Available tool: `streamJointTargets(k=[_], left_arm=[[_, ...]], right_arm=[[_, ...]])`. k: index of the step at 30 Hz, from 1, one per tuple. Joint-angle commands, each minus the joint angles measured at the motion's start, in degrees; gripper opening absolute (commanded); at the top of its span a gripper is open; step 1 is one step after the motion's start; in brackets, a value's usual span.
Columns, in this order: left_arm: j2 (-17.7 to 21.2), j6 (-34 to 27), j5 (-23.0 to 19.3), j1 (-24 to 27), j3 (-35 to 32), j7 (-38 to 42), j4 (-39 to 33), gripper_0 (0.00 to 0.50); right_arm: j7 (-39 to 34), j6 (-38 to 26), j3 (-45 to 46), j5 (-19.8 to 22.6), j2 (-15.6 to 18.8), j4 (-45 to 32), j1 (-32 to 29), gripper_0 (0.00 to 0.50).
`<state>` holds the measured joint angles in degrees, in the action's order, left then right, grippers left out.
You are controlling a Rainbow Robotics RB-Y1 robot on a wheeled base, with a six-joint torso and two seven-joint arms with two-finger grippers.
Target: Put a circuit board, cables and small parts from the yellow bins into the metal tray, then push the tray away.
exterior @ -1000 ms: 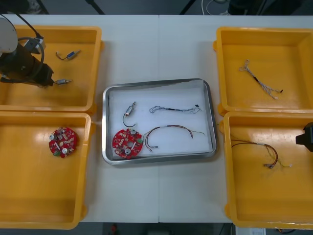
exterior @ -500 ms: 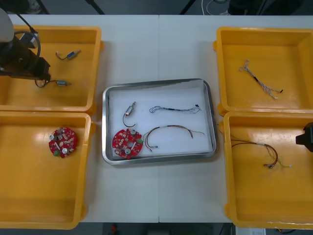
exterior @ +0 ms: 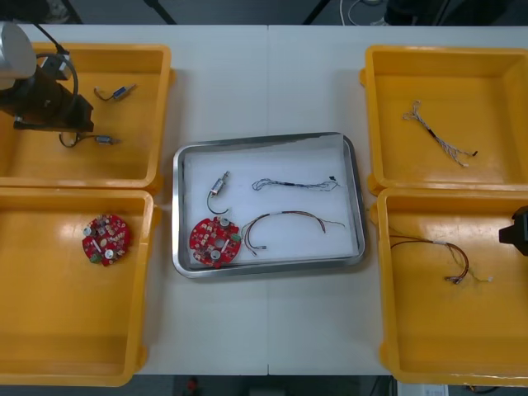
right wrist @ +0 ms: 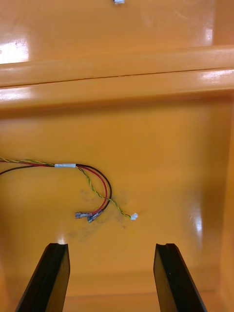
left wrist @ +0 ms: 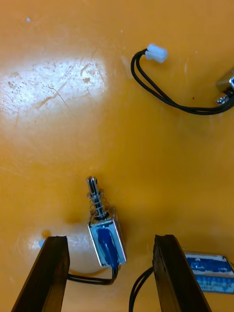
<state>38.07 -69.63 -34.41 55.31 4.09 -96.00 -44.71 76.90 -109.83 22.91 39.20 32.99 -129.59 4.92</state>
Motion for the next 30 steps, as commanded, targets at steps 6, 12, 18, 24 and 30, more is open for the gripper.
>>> streamJointTargets(k=[6, 12, 18, 24, 30], left_arm=[[-1.6, 6.4, 0.7, 2.9, 2.6, -4.3, 3.9, 0.500], [-1.6, 6.4, 0.8, 2.9, 2.7, -4.4, 4.5, 0.000], [-1.3, 5.1, 0.8, 3.0, 2.5, -4.3, 4.4, 0.000], [0.6, -0.3, 1.2, 2.9, 2.0, -3.9, 0.0, 0.000], [2.4, -9.9, 1.8, 2.9, -0.9, -2.8, -7.5, 0.000]], right_arm=[[-3.1, -0.2, 2.0, 0.4, 0.6, -1.8, -1.1, 0.500], [-3.2, -0.2, 1.9, 0.5, 0.6, -1.8, -1.1, 0.500], [-3.2, -0.2, 1.9, 0.6, 0.5, -1.8, -1.1, 0.500], [-3.1, -0.2, 1.9, 0.6, 0.6, -1.8, -1.1, 0.500], [-3.2, -0.2, 1.9, 0.6, 0.5, -1.8, -1.1, 0.500]])
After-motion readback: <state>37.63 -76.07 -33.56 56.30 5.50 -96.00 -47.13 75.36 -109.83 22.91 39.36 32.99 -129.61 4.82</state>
